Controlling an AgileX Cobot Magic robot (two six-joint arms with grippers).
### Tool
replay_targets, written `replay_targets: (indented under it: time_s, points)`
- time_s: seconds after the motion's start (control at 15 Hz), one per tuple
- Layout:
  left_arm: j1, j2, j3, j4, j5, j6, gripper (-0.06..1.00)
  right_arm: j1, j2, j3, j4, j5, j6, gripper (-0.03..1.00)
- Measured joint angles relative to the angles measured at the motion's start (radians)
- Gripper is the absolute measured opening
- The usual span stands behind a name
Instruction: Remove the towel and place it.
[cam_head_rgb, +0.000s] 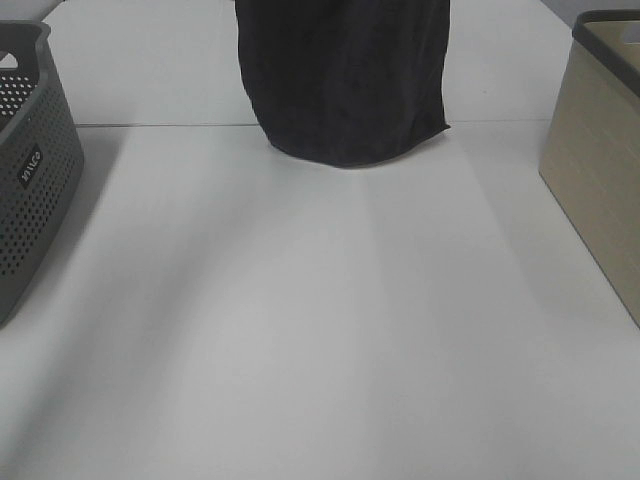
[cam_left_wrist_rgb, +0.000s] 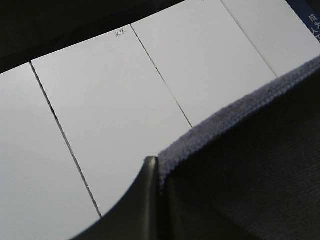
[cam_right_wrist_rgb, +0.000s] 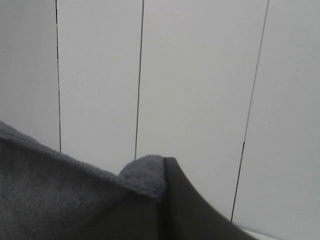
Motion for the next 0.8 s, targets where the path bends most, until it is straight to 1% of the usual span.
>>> replay_targets:
  time_s: [0.13, 0.27, 0.4, 0.53, 0.67, 0.73, 0.8]
  points:
    - [0.000, -0.007, -0.003, 0.007, -0.001, -0.003, 0.00, 0.000, -0.001, -0.002, 0.003, 0.005, 0.000, 0.02]
    - [0.000, -0.008, -0.003, 0.009, 0.018, -0.007, 0.00, 0.000, -0.001, -0.002, 0.003, 0.033, 0.000, 0.02]
    - [-0.002, -0.010, -0.003, 0.009, 0.048, -0.008, 0.00, 0.000, -0.001, -0.002, 0.003, 0.062, 0.000, 0.02]
    - [-0.015, -0.013, -0.003, 0.009, 0.111, -0.008, 0.00, 0.000, -0.001, -0.002, 0.003, 0.121, 0.004, 0.02]
    - [-0.046, -0.035, -0.003, 0.009, 0.257, -0.008, 0.00, 0.000, -0.013, -0.002, -0.012, 0.213, 0.032, 0.02]
    - [-0.063, -0.056, -0.003, 0.009, 0.358, -0.008, 0.00, 0.000, -0.019, -0.002, -0.018, 0.239, 0.043, 0.02]
    - [-0.083, -0.098, -0.003, 0.008, 0.506, -0.008, 0.00, 0.000, -0.056, -0.002, -0.038, 0.341, 0.099, 0.02]
